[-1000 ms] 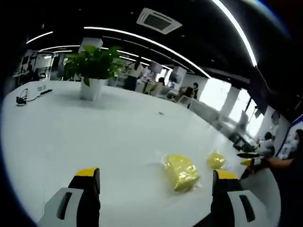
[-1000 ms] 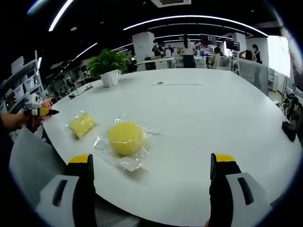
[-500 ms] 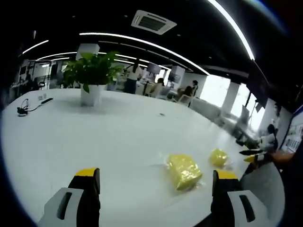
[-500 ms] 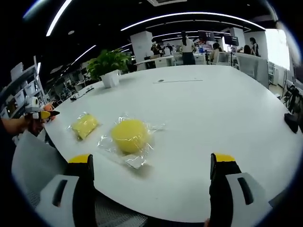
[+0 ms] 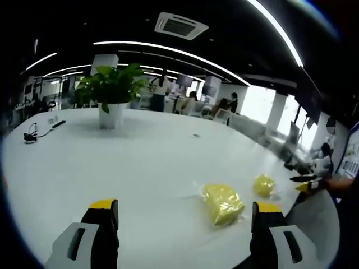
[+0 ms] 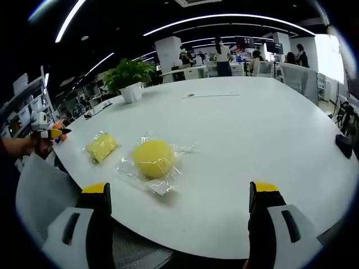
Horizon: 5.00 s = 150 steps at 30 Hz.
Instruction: Compare the silicone blocks by pressing each to a similar depth, holding the contact briefly, and releasing to observe deformation and rebound differences across the visible hardness samples.
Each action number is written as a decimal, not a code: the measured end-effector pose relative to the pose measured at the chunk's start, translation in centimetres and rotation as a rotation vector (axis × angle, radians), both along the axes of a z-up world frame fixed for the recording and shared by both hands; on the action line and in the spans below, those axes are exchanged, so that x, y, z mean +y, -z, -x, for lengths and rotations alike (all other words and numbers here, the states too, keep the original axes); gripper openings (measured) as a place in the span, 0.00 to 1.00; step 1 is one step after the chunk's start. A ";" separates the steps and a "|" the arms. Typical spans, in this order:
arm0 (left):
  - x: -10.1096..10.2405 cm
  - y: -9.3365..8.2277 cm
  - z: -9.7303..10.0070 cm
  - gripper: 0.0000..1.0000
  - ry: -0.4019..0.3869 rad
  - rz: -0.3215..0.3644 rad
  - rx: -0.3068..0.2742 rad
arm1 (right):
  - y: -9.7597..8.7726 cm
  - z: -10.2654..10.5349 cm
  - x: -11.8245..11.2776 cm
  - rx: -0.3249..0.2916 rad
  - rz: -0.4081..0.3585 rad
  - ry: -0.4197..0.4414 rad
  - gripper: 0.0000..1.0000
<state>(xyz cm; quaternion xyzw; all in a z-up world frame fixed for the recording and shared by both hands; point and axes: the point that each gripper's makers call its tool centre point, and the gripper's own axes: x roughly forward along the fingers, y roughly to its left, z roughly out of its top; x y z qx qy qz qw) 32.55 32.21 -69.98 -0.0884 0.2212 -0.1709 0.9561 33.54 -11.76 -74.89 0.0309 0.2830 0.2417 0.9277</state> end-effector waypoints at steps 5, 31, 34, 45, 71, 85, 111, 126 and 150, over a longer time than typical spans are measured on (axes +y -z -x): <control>-0.3 0.2 0.0 1.00 0.012 0.018 0.013 | 0.0 0.0 -0.4 0.002 -0.004 0.009 0.96; -0.9 -0.6 -0.2 1.00 0.035 0.035 0.023 | -0.7 -0.7 0.0 0.001 -0.056 0.030 0.96; -0.9 -0.5 -0.1 0.99 0.026 0.049 0.030 | -0.7 -0.6 -0.1 -0.002 -0.055 0.031 0.96; -0.8 0.6 0.6 1.00 0.001 0.065 0.065 | -0.9 -1.0 -0.7 -0.013 -0.060 0.061 0.96; -2.6 1.5 -1.6 1.00 0.044 0.104 0.151 | -0.9 -1.2 -0.6 -0.013 -0.071 0.068 0.96; -3.8 3.2 -4.4 0.97 0.058 0.146 0.210 | -0.8 -1.1 -0.2 -0.006 -0.078 0.062 0.96; -7.0 7.2 -7.6 0.62 0.131 0.366 0.375 | -0.6 -0.8 -0.5 0.012 -0.075 0.064 0.96; -8.1 8.0 -8.8 0.26 0.082 0.505 0.416 | -0.6 -0.5 -0.4 0.021 -0.064 0.056 0.96; -8.7 8.0 -8.8 0.00 0.104 0.537 0.413 | -0.4 -0.5 -0.2 0.025 -0.062 0.056 0.96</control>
